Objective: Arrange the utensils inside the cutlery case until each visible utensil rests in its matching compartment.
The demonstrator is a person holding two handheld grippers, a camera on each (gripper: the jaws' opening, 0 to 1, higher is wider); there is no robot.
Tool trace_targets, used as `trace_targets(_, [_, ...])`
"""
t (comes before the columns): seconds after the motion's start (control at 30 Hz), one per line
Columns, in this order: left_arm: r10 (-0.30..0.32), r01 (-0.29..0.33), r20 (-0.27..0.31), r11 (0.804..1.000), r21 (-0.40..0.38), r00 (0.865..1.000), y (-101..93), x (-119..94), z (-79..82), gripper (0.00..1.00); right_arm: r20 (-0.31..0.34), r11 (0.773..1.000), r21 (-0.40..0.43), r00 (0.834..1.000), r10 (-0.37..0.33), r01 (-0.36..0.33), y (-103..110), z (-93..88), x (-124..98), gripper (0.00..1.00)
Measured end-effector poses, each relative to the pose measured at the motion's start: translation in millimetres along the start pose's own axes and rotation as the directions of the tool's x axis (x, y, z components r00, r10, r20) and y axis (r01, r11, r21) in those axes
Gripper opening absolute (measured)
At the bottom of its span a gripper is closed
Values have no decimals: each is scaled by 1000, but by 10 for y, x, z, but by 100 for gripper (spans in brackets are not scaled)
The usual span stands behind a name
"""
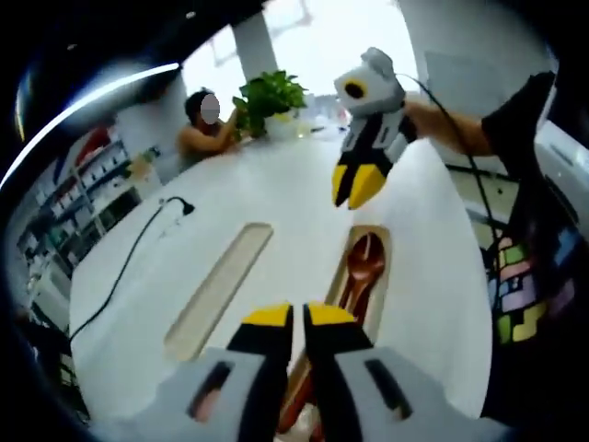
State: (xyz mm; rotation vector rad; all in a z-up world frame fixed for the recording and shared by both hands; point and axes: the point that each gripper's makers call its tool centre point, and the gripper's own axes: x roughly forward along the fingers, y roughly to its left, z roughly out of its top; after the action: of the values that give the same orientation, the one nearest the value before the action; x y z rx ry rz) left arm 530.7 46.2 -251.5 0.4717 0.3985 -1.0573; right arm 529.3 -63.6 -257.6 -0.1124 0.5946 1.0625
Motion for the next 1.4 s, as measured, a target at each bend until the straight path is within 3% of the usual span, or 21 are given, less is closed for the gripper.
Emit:
trace_targets(0.13, [37,-36,29,999,-26,999,139,0,62,5,55,999,-13,998,-38,39,-131,129,-11,10])
trace_targets(0.23, [73,-70,68,996,-56,995,274,-24,138,6,71,991,-51,990,-122,126,-342,187,-34,10])
trace_targets(0.33, [183,-180,75,983,-40,980,514,-67,147,9,77,982,-65,983,-170,175,-495,214,-38,10])
trace_targets(0.43, [193,-188,65,980,-72,979,603,-62,101,9,69,974,-66,975,-211,215,-648,204,-28,10])
trace_targets(0.67, [261,-242,91,954,-178,961,871,-6,67,9,74,966,-14,964,-255,257,-883,190,53,10])
trace_targets(0.93, [345,-328,9,902,-280,939,1146,44,-285,15,58,954,7,953,-298,298,-1076,157,139,10])
trace_targets(1.07, [359,-348,-25,882,-319,933,1199,55,-459,16,46,949,12,948,-316,316,-1143,129,193,10])
trace_targets(1.2, [380,-370,-54,843,-390,923,1258,63,-615,17,40,944,21,943,-330,330,-1197,112,246,11])
trace_targets(1.4, [396,-392,-88,805,-446,914,1336,125,-793,21,30,937,51,938,-347,345,-1283,61,337,13])
